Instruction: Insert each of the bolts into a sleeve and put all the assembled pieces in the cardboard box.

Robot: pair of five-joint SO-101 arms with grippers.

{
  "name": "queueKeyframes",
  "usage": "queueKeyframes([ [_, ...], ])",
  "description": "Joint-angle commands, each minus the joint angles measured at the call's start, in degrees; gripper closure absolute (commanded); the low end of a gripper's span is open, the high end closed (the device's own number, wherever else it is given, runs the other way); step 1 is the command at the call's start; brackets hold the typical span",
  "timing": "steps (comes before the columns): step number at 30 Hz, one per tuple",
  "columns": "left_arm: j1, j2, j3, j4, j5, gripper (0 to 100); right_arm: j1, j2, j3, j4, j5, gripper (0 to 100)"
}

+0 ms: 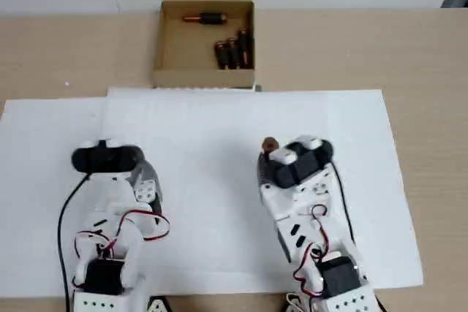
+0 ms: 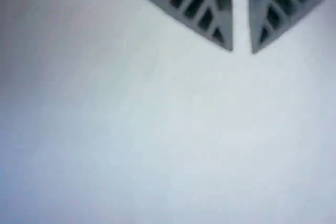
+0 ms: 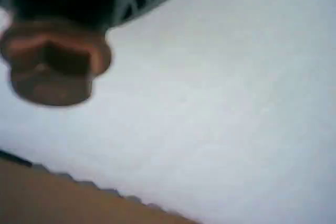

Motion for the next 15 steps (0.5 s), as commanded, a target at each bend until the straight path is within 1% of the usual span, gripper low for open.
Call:
queueKeyframes([
  [1,-0.26,-0.7,1.89,-1.93,-1.67,99,0.84,2.07,-10.02,5.32,-1.67,99.6],
  [5,0.09,-0.53,1.98,-2.99,-1.76,99,0.84,11.3,-17.05,6.2,-1.93,99.6],
  [7,0.09,-0.53,1.98,-2.9,-1.85,99,0.84,17.98,-21.1,4.35,-2.11,99.6],
  [15,0.0,-0.53,1.98,-2.81,-1.85,99,0.92,51.21,-43.16,-3.91,-2.02,99.6],
])
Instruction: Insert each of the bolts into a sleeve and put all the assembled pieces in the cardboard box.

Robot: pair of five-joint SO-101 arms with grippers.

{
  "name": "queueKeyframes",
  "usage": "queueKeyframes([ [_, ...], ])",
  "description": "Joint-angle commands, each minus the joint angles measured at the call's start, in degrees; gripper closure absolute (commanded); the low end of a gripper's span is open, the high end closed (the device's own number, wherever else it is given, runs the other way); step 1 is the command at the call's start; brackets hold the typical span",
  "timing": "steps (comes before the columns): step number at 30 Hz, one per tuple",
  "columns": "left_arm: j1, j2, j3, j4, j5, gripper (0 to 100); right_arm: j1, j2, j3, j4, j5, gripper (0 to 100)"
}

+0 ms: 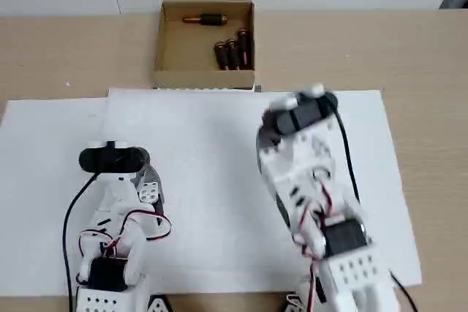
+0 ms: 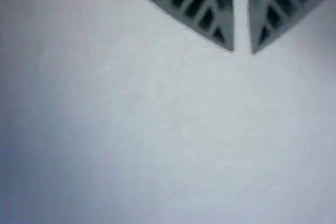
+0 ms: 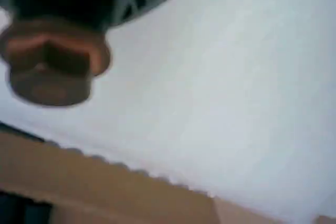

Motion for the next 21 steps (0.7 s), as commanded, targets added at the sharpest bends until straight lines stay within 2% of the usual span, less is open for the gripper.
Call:
queueKeyframes([
  [1,0.0,-0.53,-0.22,-1.32,-0.62,99,0.22,15.96,-14.95,-3.91,-0.26,99.6],
  [4,0.0,-0.53,-0.22,-1.32,-0.62,99,0.22,28.35,-25.93,-5.41,0.09,99.6],
  [11,0.09,-0.53,-0.22,-1.23,-0.62,99,0.31,54.81,-52.48,-5.85,7.47,99.6],
  [21,0.09,-0.53,-0.22,-1.23,-0.62,99,0.31,85.14,-83.16,-5.85,22.77,99.6],
])
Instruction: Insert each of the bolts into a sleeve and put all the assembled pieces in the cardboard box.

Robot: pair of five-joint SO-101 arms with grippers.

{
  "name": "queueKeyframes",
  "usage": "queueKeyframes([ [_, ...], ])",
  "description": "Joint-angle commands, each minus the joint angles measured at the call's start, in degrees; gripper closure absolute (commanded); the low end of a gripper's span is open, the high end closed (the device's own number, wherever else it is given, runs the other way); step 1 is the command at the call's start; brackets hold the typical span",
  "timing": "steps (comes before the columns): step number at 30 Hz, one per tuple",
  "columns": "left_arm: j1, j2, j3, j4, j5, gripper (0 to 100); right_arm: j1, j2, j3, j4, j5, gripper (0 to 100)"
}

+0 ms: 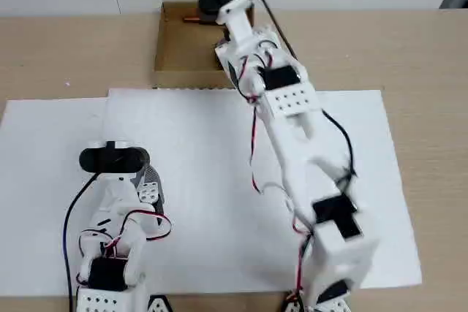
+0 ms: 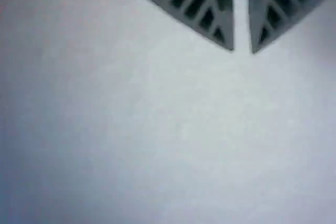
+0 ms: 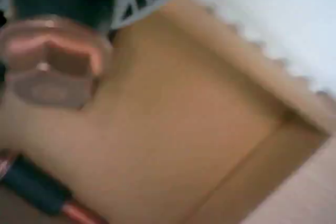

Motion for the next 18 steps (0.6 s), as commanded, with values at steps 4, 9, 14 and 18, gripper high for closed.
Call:
queueKeyframes([
  [4,0.09,-0.53,-0.22,-1.23,-0.62,99,0.4,15.25,-20.13,-1.89,10.73,99.5],
  [9,0.09,-0.53,-0.22,-1.23,-0.35,99,0.4,27.65,-31.12,-5.23,18.46,99.5],
  [14,0.09,-0.53,-0.22,-1.23,-0.18,99,0.04,36.18,-39.56,-6.55,22.68,98.7],
  [18,0.09,-0.53,-0.22,-1.23,-0.18,99,0.04,39.16,-43.08,-6.46,22.77,86.4],
])
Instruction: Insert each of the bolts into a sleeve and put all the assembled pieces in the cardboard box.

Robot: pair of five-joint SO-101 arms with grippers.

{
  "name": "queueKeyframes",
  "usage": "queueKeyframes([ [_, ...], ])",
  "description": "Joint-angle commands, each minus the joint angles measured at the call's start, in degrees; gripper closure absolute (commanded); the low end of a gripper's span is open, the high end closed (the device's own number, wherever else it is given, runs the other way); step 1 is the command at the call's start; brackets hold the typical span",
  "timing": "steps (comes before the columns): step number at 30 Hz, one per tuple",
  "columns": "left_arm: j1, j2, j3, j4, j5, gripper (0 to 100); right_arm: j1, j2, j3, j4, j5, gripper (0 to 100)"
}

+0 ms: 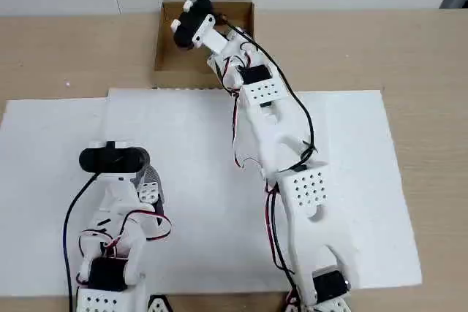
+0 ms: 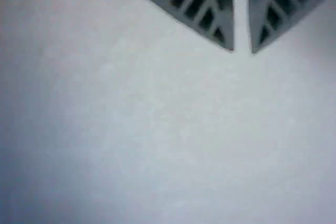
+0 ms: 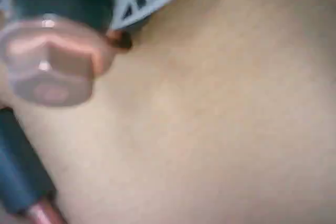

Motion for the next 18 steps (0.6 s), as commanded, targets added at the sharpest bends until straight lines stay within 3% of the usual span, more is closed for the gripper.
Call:
queueKeyframes([
  [1,0.09,-0.53,-0.22,-1.23,-0.18,99,0.04,-0.66,-5.89,-1.8,0.53,83.5],
  [4,0.09,-0.53,-0.22,-1.23,-0.18,99,-0.04,-0.66,-5.98,-1.8,0.53,83.3],
  [13,-0.26,-0.53,-0.22,-1.14,-0.18,99,-0.04,-0.92,-6.86,-1.71,0.53,95.9],
  [18,0.0,-0.53,-0.22,-1.14,-0.26,99,0.13,-4.0,-11.87,7.34,0.26,99.7],
])
